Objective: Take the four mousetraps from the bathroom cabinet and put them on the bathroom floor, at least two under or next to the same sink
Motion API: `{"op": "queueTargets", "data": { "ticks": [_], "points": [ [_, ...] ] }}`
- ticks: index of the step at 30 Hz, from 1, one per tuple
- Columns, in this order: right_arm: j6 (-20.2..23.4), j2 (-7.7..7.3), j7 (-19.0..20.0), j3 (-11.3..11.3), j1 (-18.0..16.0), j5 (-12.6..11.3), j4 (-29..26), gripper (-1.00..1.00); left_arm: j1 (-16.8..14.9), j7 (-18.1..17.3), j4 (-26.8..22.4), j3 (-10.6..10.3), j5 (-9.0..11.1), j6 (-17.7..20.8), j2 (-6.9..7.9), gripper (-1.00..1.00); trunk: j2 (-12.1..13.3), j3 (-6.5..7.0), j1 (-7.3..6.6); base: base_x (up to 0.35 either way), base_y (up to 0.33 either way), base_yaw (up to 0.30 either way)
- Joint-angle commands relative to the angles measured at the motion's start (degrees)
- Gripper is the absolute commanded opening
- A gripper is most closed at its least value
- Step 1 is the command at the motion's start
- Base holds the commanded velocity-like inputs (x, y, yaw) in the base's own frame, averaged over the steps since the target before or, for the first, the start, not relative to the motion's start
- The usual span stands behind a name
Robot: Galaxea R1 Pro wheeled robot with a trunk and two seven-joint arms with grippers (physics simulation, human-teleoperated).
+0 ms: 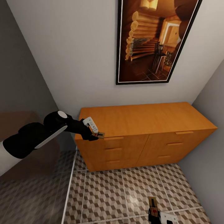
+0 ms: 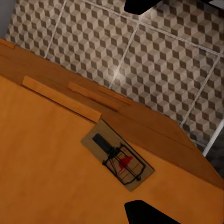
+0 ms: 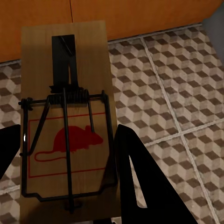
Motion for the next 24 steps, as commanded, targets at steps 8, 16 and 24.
{"op": "queueTargets", "data": {
  "ticks": [8,16,24],
  "points": [
    [-0.18,0.02,-0.25,0.5,-0.05,-0.59,0.04,-1.0,-0.09,-0.26,-0.03,-0.31,-0.2,0.15,0.03,1.0,-0.11,-0.1,0.03,0.012,0.0,0.0],
    [-0.18,0.02,-0.25,0.5,-0.05,-0.59,0.04,-1.0,-0.09,-0.26,0.05,-0.72,-0.2,0.12,0.03,1.0,-0.11,-0.1,0.03,0.128,0.0,0.0],
    [-0.17,0.09,-0.24,0.5,-0.05,-0.59,0.09,-1.0,-0.09,-0.26,0.05,-1.39,-0.2,0.1,0.03,1.0,-0.11,-0.1,0.03,0.118,0.0,0.0]
  ]
}}
